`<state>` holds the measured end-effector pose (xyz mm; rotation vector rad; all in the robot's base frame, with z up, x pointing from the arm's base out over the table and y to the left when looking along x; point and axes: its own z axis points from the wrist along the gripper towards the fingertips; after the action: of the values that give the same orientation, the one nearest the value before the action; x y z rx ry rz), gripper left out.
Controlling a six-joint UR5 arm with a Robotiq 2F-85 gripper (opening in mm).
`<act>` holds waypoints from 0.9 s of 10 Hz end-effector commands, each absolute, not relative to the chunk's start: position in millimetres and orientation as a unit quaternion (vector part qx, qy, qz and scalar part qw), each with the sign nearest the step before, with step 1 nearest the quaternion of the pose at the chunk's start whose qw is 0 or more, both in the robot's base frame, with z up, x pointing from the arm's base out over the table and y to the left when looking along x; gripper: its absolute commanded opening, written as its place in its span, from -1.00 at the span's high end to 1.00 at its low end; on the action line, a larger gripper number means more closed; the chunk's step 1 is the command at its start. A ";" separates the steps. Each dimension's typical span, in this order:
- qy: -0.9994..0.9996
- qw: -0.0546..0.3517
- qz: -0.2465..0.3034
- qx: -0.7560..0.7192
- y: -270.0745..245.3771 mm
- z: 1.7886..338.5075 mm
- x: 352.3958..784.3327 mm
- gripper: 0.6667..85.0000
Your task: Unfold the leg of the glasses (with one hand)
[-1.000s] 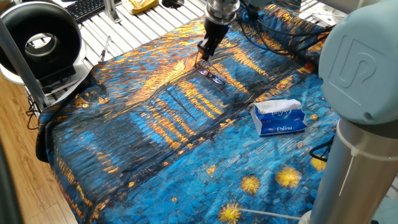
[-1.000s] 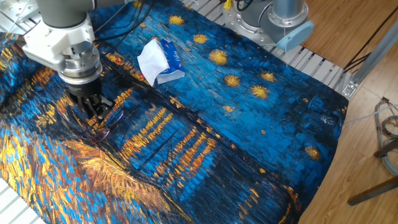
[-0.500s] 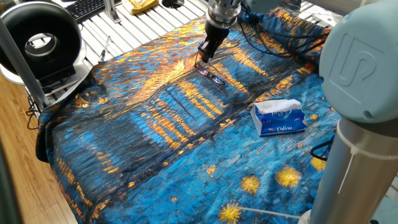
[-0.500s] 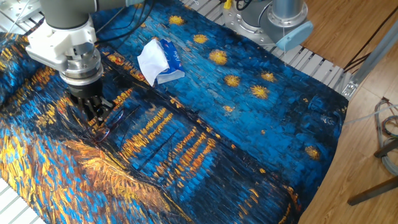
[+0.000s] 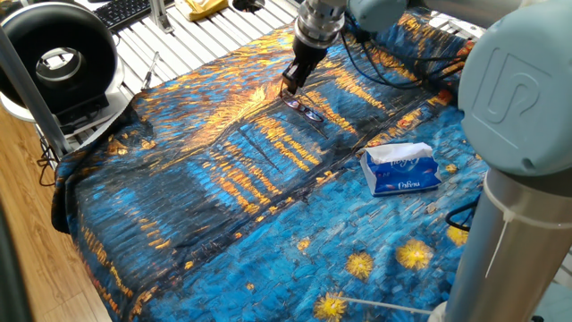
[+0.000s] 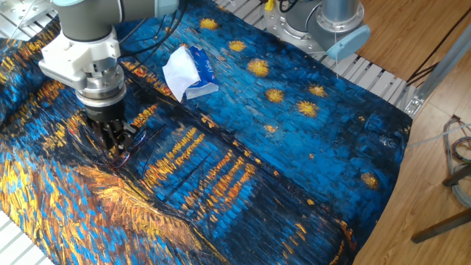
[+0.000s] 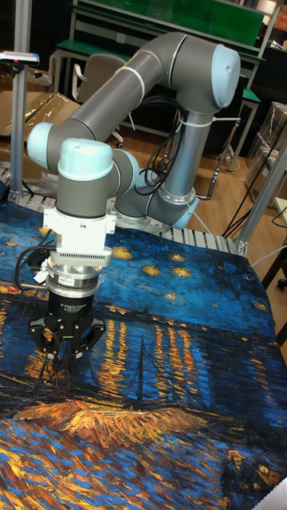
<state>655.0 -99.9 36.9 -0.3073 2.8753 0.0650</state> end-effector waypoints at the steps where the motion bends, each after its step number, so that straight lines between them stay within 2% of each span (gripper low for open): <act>1: 0.985 0.136 0.026 -0.102 -101.3 31.0 658.7 0.26; 9: 0.983 0.152 0.028 -0.100 -106.3 23.4 658.2 0.26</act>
<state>659.0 -105.1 24.9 -0.3087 2.8330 0.0610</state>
